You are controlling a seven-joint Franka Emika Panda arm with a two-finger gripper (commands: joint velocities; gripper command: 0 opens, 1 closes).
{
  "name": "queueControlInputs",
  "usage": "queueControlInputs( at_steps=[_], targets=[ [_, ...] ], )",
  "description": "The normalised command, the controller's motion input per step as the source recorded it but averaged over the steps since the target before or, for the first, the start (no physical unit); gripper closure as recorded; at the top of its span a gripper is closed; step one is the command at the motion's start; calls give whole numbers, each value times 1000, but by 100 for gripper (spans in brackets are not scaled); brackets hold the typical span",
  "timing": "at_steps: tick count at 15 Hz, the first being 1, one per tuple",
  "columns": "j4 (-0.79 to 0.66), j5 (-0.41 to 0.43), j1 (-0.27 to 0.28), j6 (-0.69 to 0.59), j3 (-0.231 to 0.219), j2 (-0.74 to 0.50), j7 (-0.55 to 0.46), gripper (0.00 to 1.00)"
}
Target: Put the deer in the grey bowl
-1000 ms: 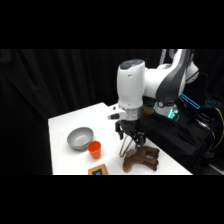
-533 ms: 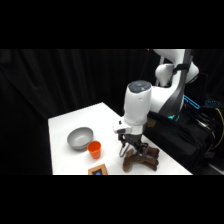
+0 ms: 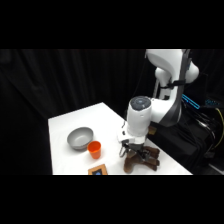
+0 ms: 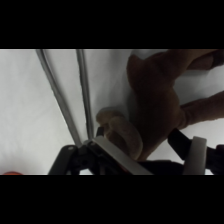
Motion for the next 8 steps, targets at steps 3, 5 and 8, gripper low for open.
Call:
queueControlInputs(
  at_steps=[3,5,8],
  targets=[
    [23,-34,104,151,-79,91,51,7],
    [17,-20,84,144,-80,58,34,34],
    [5,-2,59,137,-73,27,12,60]
  ],
)
